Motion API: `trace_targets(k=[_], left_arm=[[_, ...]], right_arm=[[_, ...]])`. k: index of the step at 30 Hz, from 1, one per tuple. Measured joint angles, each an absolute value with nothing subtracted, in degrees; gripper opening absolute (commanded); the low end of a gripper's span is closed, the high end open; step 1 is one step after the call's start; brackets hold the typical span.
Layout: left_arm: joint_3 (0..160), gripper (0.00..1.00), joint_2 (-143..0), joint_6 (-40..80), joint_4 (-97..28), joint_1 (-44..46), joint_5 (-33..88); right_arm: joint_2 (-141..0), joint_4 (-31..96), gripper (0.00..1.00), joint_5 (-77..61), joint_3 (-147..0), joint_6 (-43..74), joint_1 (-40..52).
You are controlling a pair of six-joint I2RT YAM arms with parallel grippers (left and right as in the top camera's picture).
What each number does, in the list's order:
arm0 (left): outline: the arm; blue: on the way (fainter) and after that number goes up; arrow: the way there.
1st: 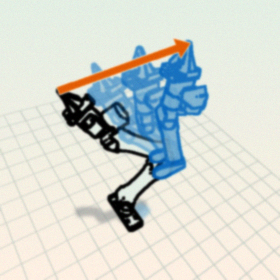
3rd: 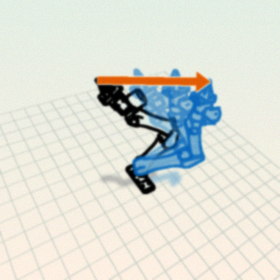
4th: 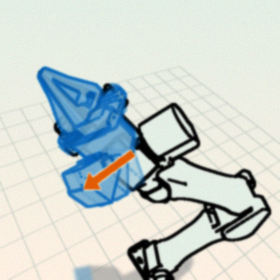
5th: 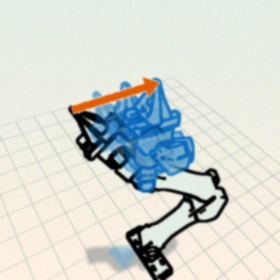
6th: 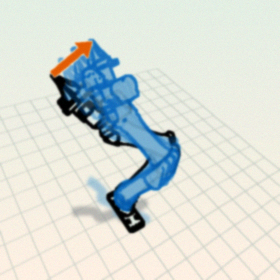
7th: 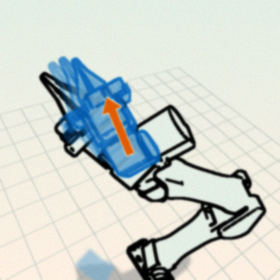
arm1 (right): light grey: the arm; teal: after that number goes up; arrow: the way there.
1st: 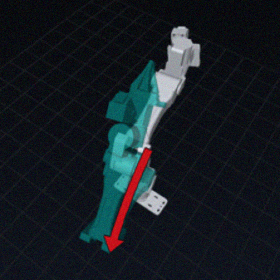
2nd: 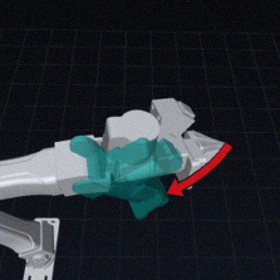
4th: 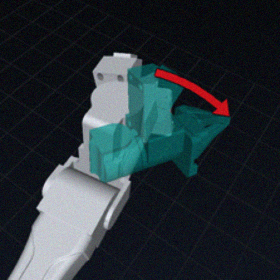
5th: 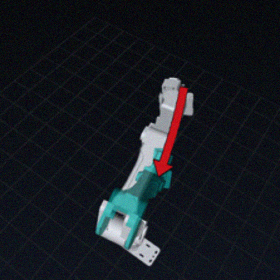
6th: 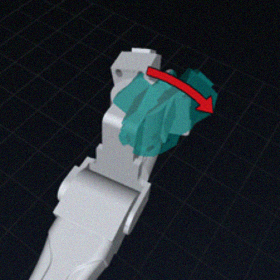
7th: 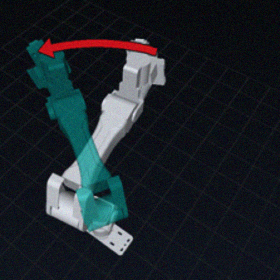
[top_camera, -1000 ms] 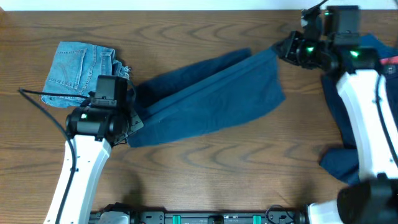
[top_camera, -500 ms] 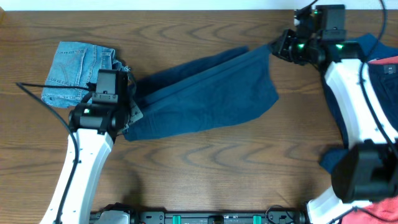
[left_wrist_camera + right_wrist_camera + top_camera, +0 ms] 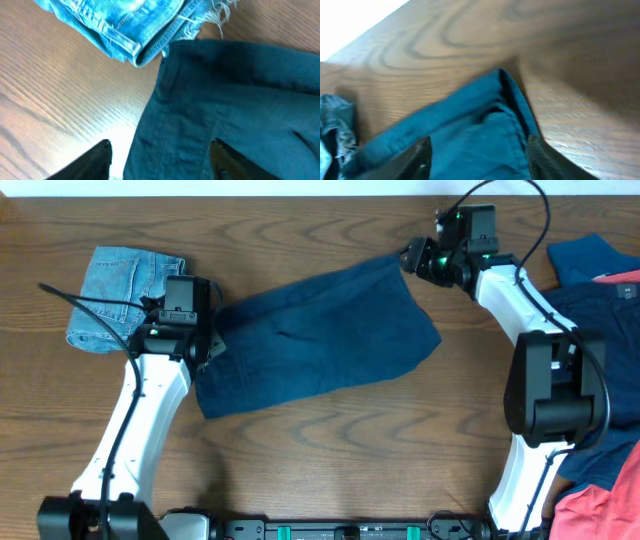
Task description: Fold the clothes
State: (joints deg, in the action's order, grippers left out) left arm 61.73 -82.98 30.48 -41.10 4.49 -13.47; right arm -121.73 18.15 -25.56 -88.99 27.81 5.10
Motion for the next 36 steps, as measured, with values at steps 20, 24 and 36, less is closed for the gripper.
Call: trace_targets(k=[20,24,36], left_arm=[[60.0,0.68,-84.3,27.4,-53.8,4.5,-13.2],[58.6,0.68,-84.4,26.3,-54.2,4.5,-10.9],[58.5,0.68,-84.6,23.6,-54.3,4.5,-9.4]], right_arm=[[-117.4,41.9,0.85,-17.5,-84.3,10.6,0.6],[-117.9,35.7,0.73,-20.7,-78.7,7.3,2.6],[-117.2,33.4,0.01,-25.1,-73.3,5.5,4.3]])
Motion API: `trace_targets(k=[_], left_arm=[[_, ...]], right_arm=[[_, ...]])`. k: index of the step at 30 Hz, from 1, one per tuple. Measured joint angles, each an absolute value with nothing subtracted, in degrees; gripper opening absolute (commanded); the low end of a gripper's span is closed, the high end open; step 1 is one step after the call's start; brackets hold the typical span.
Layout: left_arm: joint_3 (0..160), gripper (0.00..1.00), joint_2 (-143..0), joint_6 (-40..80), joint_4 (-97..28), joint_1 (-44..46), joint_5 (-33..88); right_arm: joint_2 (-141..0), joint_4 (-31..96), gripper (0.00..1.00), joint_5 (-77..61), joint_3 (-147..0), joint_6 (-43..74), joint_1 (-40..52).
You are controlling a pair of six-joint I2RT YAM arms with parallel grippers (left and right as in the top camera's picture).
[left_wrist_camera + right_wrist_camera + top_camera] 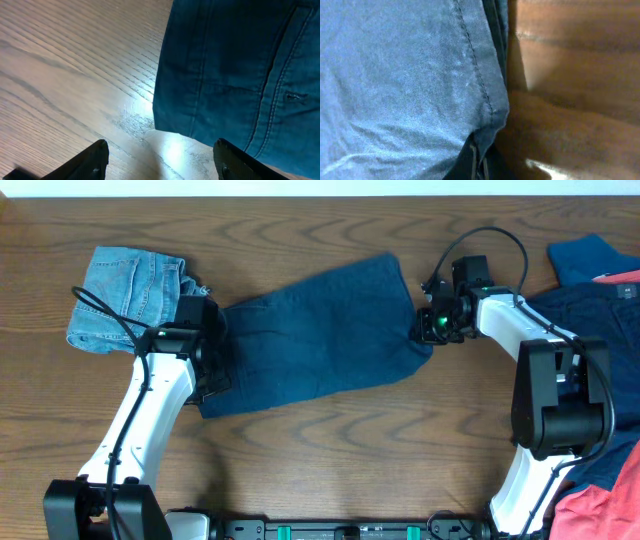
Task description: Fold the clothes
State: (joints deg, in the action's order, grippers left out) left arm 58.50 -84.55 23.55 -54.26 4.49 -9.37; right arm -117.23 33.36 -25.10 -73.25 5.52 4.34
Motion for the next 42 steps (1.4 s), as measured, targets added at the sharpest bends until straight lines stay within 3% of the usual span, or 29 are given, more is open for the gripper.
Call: trace_targets(k=[4,5,8,10,12,14,17,21,24,28,32,38,42], left_arm=[[58.5,0.68,-84.6,23.5,-54.9,4.5,-9.4],[58.5,0.68,-84.6,23.5,-55.1,4.5,-9.3],[58.5,0.68,-84.6,23.0,-54.7,4.5,-8.4],[58.5,0.68,-84.6,22.2,-53.5,4.5,-6.9],[58.4,0.68,-84.6,21.8,-52.1,4.5,-5.0],[58.1,0.68,-84.6,21.1,-50.8,4.5,-3.3],[56.9,0.66,-84.7,20.1,-49.2,4.5,-1.4],[54.4,0.47,-86.3,18.5,-46.3,4.5,0.1],[52.1,0.39,-88.8,17.8,-43.5,4.5,0.7],[50.5,0.32,-93.4,17.3,-40.0,4.5,1.1],[50.7,0.11,-96.8,17.0,-38.1,4.5,1.5],[51.0,0.06,-97.1,16.5,-38.3,4.7,1.5],[51.7,0.06,-97.6,16.5,-41.2,4.6,0.7]], right_arm=[[-115.6,40.2,0.01,-22.8,-72.8,8.0,2.3],[-114.7,42.5,0.05,-21.4,-72.4,8.7,1.4],[-111.4,46.8,0.25,-17.8,-71.8,10.1,-1.9],[-109.0,49.0,0.44,-16.0,-71.8,10.6,-4.0],[-106.0,50.8,0.53,-14.9,-71.8,10.7,-5.3],[-102.9,52.0,0.55,-14.6,-71.8,10.5,-5.8],[-99.4,53.9,0.46,-14.8,-71.8,10.4,-5.9],[-95.7,56.6,0.18,-17.0,-71.8,10.3,-5.7],[-95.4,57.1,0.17,-18.0,-71.6,10.6,-4.1],[-96.2,54.0,0.06,-18.9,-68.0,11.4,0.0],[-98.4,47.1,0.01,-18.2,-60.9,15.2,3.7],[-99.2,34.9,0.01,-11.9,-51.6,23.2,3.2],[-98.2,33.1,0.01,-12.5,-50.1,25.3,1.5]])
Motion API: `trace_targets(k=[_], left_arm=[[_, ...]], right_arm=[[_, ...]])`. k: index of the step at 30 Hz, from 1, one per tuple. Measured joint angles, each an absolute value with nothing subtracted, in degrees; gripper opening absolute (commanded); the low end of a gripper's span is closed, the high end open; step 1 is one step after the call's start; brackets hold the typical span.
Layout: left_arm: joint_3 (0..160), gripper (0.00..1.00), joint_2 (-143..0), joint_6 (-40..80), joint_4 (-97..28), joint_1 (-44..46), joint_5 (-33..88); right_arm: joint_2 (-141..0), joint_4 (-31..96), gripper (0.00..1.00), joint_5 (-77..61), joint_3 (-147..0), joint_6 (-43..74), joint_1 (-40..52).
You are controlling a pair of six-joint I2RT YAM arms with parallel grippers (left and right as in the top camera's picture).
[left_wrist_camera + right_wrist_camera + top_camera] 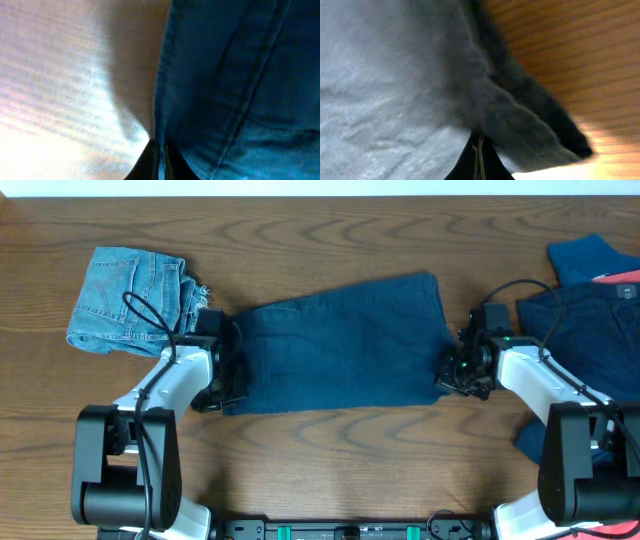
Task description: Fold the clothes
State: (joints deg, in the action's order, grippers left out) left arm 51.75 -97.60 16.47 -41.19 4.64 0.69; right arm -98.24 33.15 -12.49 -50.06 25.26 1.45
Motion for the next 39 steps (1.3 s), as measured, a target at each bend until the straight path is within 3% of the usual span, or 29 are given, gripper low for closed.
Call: trace_targets(k=[5,9,12,17,23,27,31,39], left_arm=[[54.8,0.09,-97.6,16.4,-49.0,4.6,-0.4],[58.0,0.23,-95.2,16.3,-53.3,4.5,-1.7],[60.0,0.27,-91.2,16.4,-54.5,4.5,-1.1],[61.1,0.26,-84.8,16.5,-52.8,4.5,4.8],[60.9,0.19,-85.4,16.6,-39.8,5.2,14.2],[60.6,0.14,-88.6,16.5,-34.5,7.2,17.8],[60.3,0.13,-94.8,16.4,-32.2,8.7,19.4],[59.9,0.14,-104.8,16.5,-27.6,8.4,14.4]], right_arm=[[-97.9,36.5,0.04,-13.0,-50.4,25.2,-2.7],[-96.7,41.4,0.26,-12.7,-51.4,22.1,-5.1],[-93.9,42.8,0.33,-16.7,-53.8,18.4,-5.5],[-86.2,36.2,0.31,-27.9,-58.2,15.6,-3.4],[-86.0,27.2,0.24,-33.1,-58.9,16.5,5.1],[-91.4,21.3,0.22,-33.1,-58.9,18.9,13.0],[-99.6,16.7,0.13,-32.1,-58.9,22.3,19.5],[-112.4,7.6,0.04,-28.7,-58.8,30.9,19.7]])
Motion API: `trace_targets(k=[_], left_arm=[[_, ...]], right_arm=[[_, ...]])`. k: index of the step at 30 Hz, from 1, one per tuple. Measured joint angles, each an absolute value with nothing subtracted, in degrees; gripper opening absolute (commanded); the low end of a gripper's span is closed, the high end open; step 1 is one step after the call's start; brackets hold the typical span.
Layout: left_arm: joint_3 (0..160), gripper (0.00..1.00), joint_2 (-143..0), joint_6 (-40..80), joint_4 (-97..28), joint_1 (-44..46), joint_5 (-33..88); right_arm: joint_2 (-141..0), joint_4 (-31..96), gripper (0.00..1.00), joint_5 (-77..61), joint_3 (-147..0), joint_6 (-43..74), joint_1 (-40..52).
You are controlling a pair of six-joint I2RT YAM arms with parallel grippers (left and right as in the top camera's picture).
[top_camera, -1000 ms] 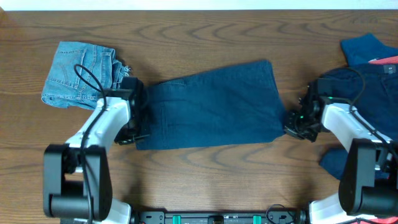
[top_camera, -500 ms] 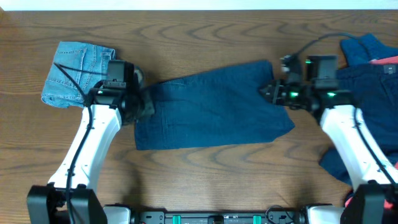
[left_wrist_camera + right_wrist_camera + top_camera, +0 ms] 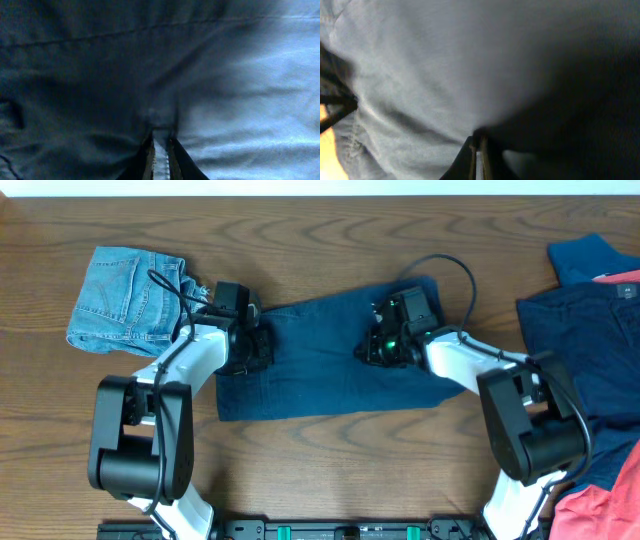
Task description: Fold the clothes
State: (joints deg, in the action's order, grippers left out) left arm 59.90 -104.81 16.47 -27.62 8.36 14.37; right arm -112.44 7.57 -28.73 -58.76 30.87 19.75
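A dark blue garment (image 3: 320, 375) lies spread across the middle of the table. My left gripper (image 3: 262, 345) rests on its upper left part, shut on a pinch of the dark blue fabric (image 3: 225, 75); in the left wrist view the left gripper (image 3: 160, 152) has a thin strip of cloth between its fingertips. My right gripper (image 3: 373, 348) sits over the garment's upper right part and is likewise shut on the fabric (image 3: 420, 60). The right gripper (image 3: 478, 150) has its fingers pressed together. The two grippers face each other, a short way apart.
A folded light blue denim piece (image 3: 125, 300) lies at the back left, just beyond my left arm. A pile of dark blue clothes (image 3: 585, 330) and a red one (image 3: 610, 505) lies along the right edge. Bare wooden table (image 3: 320, 470) runs along the front.
My left gripper was at the garment's lower left corner and the right at its lower right corner. Both are now further back and nearer each other, over the garment, still shut on cloth.
The garment first lay slanted, with both grippers open at its left end and upper right corner. Then the left hung open over the lower left corner and the right was shut on the right edge. Later it lay straighter, both shut on lower corners, and now both are inward.
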Motion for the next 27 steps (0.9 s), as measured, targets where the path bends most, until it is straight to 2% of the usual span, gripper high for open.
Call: trace_targets(k=[8,9,11,17,20,24,27], left_arm=[[59.9,0.17,-104.3,14.9,-26.8,3.3,9.5],[59.9,0.22,-104.1,14.9,-26.7,2.3,9.2],[59.9,0.24,-103.9,14.5,-26.2,-0.4,7.7],[59.9,0.28,-104.0,14.3,-26.7,-9.1,2.6],[59.9,0.28,-104.0,14.3,-27.2,-11.6,1.6],[59.9,0.29,-104.0,13.8,-30.3,-12.7,3.3],[59.9,0.37,-103.5,12.9,-33.3,-12.7,8.2]], right_arm=[[-111.7,16.2,0.04,-27.9,-60.0,32.3,8.7],[-111.5,17.4,0.04,-28.0,-60.0,32.1,7.5],[-111.3,19.8,0.04,-28.5,-60.2,30.9,5.2],[-110.3,26.7,0.02,-25.6,-61.1,28.3,3.4],[-109.7,28.5,0.04,-23.8,-61.2,26.9,2.9],[-108.7,30.5,0.12,-22.7,-61.1,24.4,1.4],[-106.3,32.5,0.18,-20.7,-60.0,21.3,0.3]])
